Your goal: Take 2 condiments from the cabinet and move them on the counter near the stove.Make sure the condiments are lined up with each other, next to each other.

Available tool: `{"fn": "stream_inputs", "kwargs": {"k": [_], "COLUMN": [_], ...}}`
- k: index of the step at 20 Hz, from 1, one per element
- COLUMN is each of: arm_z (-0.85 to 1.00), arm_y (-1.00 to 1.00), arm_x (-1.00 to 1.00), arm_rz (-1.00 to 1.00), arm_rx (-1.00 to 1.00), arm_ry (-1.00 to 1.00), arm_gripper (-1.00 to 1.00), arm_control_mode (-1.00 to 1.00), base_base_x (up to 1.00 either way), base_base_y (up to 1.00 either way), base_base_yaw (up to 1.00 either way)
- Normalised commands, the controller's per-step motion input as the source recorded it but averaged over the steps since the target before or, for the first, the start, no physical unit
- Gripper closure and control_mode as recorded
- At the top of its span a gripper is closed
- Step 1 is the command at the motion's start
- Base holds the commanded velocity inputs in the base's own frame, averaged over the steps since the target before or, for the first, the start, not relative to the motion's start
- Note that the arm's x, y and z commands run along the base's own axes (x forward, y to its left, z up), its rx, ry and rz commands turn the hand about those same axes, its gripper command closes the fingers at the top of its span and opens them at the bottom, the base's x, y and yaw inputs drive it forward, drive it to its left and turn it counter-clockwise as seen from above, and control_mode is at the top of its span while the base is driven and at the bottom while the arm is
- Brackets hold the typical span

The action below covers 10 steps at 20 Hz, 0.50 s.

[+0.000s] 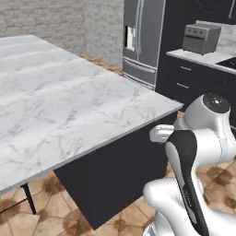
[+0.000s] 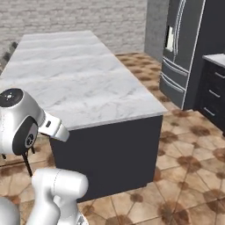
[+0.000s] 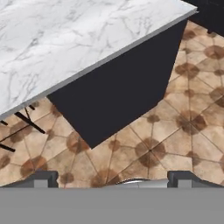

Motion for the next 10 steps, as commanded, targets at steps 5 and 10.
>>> {"fn": "stream_inputs", "kwargs": {"k": [5,10], "arm_z": [0.0,0.0], "arm_y": [0.0,0.0], "arm_x": [0.0,0.0], "arm_rz": [0.0,0.0], "arm_rx": [0.0,0.0], "arm_ry": [0.0,0.0], "arm_gripper": [-1.0,-1.0], "arm_control_mode": [1.0,1.0], "base_base_x": [-0.69,-0.48], "base_base_y": [1.0,1.0], "base_base_yaw": [0.21,0.15]}}
